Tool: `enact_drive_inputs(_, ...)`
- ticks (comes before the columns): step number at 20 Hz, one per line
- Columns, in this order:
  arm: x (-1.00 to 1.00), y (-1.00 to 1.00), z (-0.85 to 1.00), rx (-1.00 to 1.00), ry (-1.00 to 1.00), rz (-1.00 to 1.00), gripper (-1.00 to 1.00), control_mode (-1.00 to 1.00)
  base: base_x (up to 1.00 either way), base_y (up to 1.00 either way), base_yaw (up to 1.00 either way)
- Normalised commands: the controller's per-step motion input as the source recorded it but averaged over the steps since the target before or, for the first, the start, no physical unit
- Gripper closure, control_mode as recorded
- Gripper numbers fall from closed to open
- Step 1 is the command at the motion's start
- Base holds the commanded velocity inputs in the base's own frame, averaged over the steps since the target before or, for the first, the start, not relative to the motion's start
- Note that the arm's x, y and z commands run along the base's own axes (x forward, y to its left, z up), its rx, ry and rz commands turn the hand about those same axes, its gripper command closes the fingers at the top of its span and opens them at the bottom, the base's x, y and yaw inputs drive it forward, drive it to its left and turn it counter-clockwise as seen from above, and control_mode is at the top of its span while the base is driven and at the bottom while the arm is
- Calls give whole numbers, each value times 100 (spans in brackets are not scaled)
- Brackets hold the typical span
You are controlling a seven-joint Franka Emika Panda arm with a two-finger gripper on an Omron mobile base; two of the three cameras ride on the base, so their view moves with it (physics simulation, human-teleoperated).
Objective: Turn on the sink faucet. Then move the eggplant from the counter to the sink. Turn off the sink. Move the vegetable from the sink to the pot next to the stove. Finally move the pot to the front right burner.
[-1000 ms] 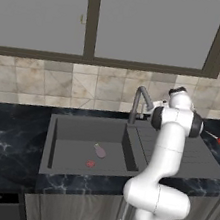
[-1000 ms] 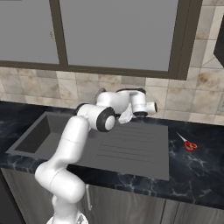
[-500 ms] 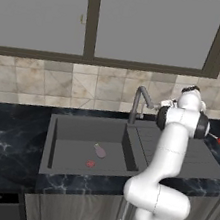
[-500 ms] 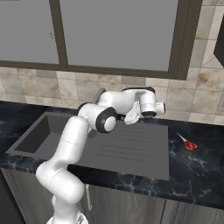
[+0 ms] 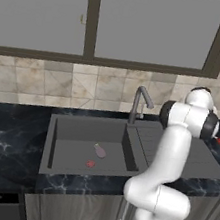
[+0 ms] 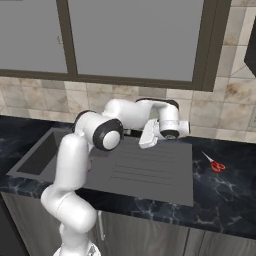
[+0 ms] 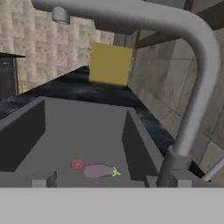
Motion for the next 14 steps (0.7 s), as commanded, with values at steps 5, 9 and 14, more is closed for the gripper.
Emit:
enact_drive_inputs(5,-72,48,14,0,-1,-5,-100,-100,0,0,0)
enact_drive_inputs(9,-66,54,2,0,0,-7,-100,-100,0,0,0)
enact_drive_inputs(14,-58,55,0,-5,0,-3,-100,-100,0,0,0)
